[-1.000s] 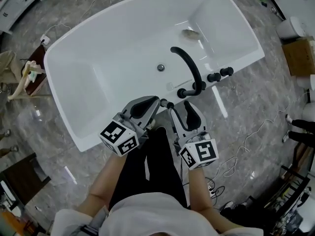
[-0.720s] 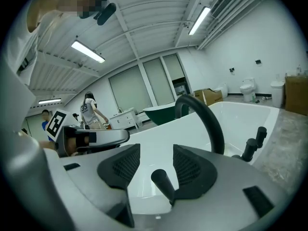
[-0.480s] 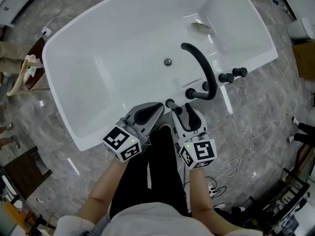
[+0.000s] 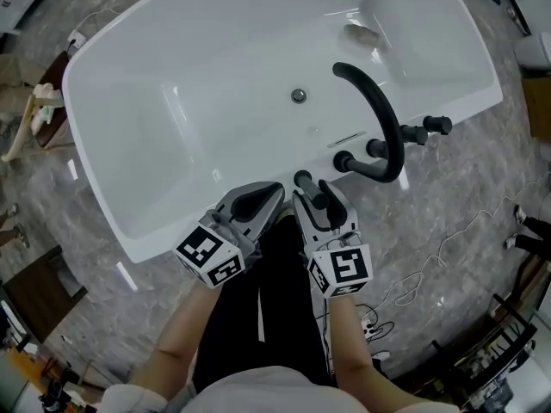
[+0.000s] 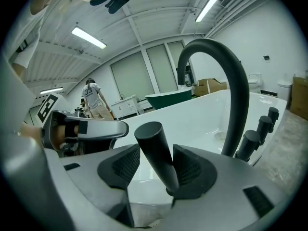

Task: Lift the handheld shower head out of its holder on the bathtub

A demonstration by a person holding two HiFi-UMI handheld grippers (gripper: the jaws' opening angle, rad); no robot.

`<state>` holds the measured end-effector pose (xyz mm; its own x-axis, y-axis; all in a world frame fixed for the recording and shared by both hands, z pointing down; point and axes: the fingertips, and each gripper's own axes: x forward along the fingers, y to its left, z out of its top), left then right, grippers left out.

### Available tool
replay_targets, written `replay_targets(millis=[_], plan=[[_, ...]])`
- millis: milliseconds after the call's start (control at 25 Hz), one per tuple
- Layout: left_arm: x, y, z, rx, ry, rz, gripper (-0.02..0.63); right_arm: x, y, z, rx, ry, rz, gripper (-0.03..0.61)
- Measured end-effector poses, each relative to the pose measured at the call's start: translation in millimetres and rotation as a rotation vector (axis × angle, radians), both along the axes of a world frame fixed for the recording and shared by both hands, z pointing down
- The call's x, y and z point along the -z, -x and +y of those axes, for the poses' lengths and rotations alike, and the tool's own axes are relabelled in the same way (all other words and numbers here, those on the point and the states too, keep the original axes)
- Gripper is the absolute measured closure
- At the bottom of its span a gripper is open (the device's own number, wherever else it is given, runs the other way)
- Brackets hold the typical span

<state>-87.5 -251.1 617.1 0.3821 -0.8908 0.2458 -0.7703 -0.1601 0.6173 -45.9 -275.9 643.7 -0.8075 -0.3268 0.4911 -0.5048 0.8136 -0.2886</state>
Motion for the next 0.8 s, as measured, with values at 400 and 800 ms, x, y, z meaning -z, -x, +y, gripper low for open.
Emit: replay_targets(millis=[400, 800], plan=[[-30.8, 9.4, 10.4, 0.031, 0.033, 0.021, 0.601, -40.2, 14.1, -9.6, -0.019, -0.014, 0.079, 0.377], [-33.2, 10.1, 14.9, 0.042, 0.037, 0.04, 0.601, -44.2, 12.4, -16.1, -0.059, -0.087, 0.158, 0.457]])
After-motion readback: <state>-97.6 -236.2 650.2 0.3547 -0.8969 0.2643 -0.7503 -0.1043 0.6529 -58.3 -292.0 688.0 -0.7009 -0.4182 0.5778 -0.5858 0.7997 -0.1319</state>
